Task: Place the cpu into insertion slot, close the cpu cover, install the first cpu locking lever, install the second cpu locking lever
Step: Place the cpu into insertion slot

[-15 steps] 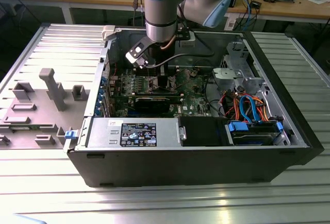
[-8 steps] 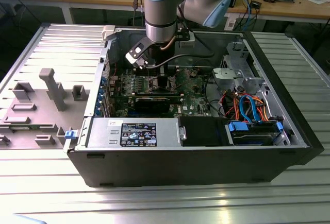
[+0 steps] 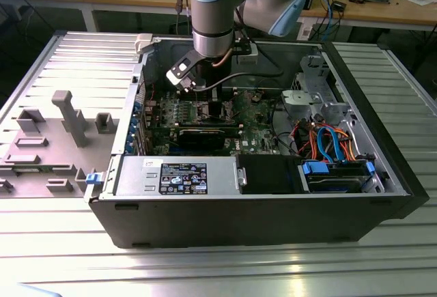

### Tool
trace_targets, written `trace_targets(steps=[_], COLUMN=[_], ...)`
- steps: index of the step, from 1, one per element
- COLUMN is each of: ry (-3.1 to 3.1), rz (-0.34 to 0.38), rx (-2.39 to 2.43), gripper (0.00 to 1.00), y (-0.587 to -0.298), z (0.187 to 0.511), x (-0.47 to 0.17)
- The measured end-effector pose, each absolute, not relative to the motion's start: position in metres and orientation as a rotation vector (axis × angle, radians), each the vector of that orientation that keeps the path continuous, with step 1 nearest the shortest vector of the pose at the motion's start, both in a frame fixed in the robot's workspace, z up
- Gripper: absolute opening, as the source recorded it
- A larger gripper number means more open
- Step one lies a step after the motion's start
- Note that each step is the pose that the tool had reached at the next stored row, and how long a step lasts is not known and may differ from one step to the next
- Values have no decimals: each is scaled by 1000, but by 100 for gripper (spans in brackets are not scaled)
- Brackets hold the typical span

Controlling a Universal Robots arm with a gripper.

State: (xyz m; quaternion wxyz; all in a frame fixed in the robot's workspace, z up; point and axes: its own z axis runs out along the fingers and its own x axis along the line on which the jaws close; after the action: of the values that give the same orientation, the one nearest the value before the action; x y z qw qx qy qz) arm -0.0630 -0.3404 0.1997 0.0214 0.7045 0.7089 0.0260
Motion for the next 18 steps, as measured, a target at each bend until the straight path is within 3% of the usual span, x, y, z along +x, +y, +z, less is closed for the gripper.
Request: trace_targets(steps=[5,6,12,14,15,18], ry=[2197,2197,2198,2198,2198,2198], rz=[81,81,82,81,82,82], rx=[2184,2184,2184,2184,2184,2184], gripper=[55,62,62,60,54,53], y=[-340,-340,-340,-340,-340,-340], z=[200,200,199,199,199,199], x=[-63,-63,-63,-63,-63,-63])
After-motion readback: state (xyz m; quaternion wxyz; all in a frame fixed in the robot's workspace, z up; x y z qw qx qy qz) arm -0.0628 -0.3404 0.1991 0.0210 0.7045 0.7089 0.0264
